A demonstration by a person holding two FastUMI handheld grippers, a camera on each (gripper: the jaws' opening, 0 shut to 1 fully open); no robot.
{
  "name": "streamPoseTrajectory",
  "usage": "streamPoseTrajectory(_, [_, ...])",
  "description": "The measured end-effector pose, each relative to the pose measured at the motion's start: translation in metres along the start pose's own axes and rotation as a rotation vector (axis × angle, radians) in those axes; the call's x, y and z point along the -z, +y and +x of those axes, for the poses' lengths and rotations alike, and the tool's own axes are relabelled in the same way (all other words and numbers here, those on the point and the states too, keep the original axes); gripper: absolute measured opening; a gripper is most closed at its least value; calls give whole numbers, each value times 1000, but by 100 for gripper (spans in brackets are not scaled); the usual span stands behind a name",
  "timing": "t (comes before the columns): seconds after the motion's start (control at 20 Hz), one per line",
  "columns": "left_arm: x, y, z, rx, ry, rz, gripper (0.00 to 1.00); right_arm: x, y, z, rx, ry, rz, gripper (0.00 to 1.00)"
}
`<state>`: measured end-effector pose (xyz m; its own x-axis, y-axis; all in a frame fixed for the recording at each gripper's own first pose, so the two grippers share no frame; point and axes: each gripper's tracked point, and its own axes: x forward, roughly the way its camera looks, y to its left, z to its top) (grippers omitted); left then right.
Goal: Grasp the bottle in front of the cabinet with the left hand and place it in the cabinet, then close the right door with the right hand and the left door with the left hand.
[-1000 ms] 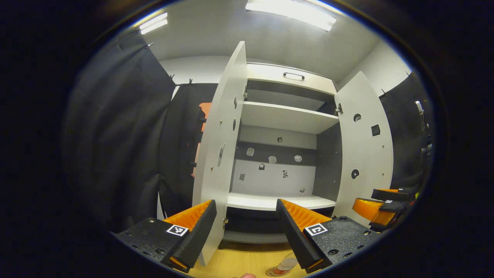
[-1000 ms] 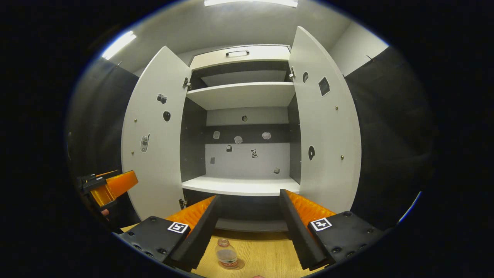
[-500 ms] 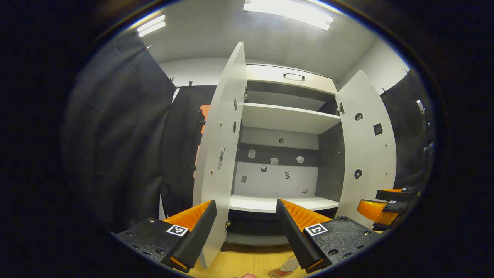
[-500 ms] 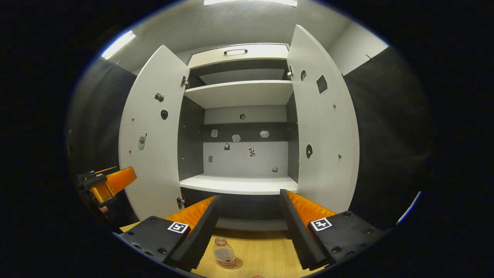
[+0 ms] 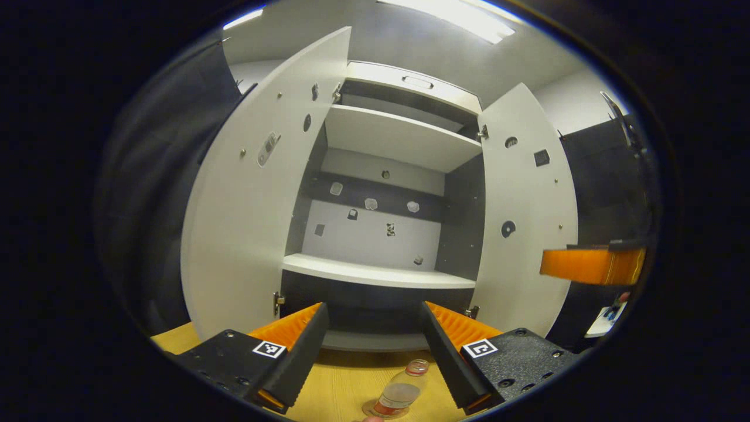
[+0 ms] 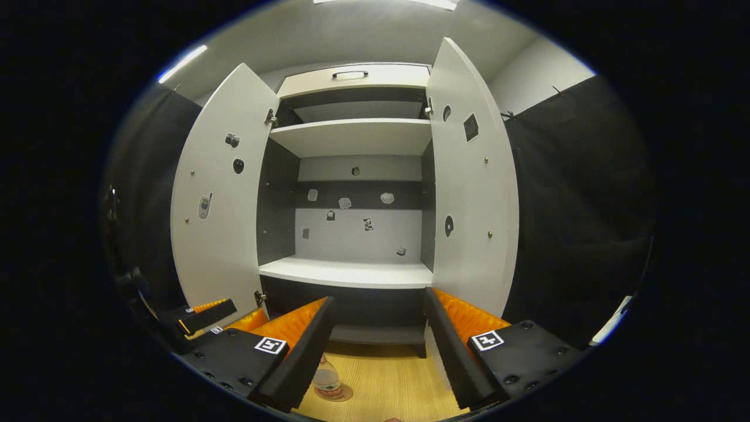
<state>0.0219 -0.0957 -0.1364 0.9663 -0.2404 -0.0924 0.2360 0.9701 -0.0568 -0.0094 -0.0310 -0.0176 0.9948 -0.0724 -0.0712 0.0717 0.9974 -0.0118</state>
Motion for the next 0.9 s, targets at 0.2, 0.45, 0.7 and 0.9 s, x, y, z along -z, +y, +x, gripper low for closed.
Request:
streamPoseTrajectory(0.2, [64, -33, 8, 93, 68, 5, 94, 5, -11, 0, 34, 24, -10, 98])
streamPoseTrajectory(0.45, [141, -42, 22, 77, 181, 24, 95, 8, -15, 0, 42, 46, -10, 94])
streamPoseTrajectory(0.7, [200, -32, 24, 24, 268, 13, 95, 16, -8, 3, 16, 73, -11, 98])
streamPoseTrajectory(0.9, [219, -43, 18, 63, 299, -35, 94, 15, -12, 5, 12, 69, -17, 98])
